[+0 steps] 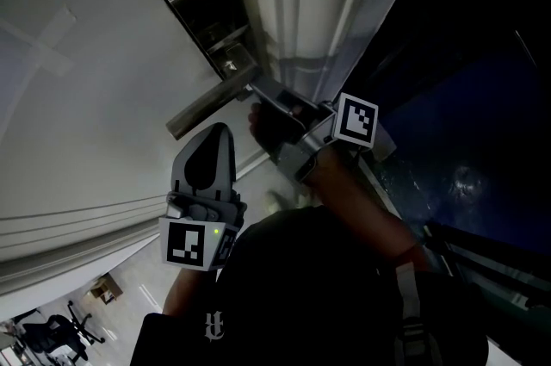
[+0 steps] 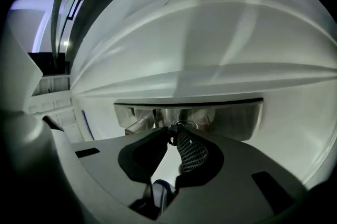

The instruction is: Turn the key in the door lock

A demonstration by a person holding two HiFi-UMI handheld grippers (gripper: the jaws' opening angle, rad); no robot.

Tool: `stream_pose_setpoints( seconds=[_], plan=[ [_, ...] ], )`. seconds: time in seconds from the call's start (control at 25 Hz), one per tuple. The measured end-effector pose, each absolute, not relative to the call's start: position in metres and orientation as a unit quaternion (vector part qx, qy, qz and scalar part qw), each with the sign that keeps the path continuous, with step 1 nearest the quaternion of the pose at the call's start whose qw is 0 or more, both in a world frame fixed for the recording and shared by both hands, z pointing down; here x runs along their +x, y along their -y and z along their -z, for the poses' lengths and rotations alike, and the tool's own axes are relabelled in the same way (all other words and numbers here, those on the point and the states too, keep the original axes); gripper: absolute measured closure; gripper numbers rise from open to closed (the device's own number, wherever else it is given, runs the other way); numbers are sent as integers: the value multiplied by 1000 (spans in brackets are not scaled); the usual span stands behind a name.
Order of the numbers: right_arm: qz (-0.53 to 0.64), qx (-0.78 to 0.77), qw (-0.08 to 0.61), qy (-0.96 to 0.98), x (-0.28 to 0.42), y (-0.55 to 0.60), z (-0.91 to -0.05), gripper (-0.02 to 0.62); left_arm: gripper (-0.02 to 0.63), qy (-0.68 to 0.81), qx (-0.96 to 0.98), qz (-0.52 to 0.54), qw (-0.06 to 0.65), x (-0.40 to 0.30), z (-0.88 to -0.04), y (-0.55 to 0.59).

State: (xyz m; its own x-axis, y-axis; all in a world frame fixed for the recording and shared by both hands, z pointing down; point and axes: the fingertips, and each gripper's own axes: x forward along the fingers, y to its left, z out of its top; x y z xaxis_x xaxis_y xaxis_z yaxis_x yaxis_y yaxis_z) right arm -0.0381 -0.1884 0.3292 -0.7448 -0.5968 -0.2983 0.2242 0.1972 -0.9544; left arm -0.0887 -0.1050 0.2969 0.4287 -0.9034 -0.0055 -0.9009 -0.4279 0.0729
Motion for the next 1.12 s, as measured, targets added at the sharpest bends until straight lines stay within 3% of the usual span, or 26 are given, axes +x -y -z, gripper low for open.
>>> stream_pose_setpoints(
  seconds=[0.48,0.96,1.12],
  plan=[
    [546,-214,259,-767,-36,190,-328,546,600,529,848,21,30,-89,-297,104],
    [664,-84,412,-618,-38,189,-332,546,600,518,855,22,29,-87,-296,102],
    [650,-106,388,-645,-38,189,-332,546,600,518,855,16,32,-89,-298,102]
  ],
)
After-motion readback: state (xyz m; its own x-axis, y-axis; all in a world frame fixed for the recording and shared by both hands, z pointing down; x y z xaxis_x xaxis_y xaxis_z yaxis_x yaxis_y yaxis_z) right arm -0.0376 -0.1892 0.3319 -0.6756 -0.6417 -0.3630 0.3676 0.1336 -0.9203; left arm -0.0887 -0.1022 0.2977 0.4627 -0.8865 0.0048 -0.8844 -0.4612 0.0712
